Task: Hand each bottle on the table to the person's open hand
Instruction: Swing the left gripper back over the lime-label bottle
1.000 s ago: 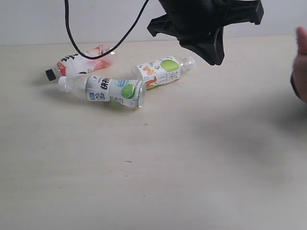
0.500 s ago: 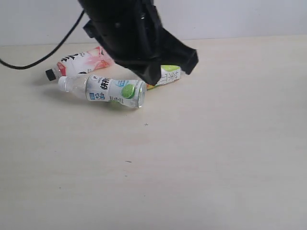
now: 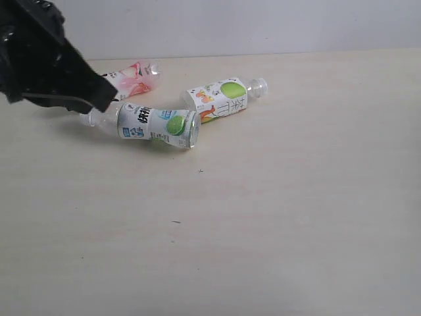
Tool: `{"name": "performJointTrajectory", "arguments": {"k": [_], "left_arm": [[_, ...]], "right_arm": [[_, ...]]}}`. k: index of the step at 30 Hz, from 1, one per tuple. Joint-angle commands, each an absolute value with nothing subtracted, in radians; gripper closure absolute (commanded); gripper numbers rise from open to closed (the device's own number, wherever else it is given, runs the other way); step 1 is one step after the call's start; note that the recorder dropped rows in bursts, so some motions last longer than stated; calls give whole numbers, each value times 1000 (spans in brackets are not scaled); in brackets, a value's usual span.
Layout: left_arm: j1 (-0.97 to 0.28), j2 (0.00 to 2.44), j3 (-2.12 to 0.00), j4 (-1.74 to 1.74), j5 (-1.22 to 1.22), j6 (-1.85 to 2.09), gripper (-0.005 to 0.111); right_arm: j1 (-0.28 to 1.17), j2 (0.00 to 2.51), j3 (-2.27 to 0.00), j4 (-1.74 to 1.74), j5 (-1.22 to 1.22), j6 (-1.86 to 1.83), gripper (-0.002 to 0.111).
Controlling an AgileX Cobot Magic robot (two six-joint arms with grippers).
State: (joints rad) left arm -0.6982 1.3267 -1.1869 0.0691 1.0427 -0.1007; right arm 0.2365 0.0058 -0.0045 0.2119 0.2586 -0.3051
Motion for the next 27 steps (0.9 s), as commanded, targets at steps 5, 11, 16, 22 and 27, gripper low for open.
{"name": "performJointTrajectory", "arguments": {"k": [5,11,16,22,27], "left_arm": [[-617,1270,-1089,76,968,-89,106],[-617,1270,-1071,76,931,-89,106],[-617,1270,-1071,76,923,-85,106],[-617,1270,-1071,76,905,-87,106],[-617,1270,-1071,76,897,-87,106]], "right_arm": [[233,0,0,211,246,-311,108],[233,0,0,211,246,-311,108],[233,0,0,211,246,-311,108],[233,0,0,211,246,-311,108],[233,0,0,211,246,-311,108]]}}
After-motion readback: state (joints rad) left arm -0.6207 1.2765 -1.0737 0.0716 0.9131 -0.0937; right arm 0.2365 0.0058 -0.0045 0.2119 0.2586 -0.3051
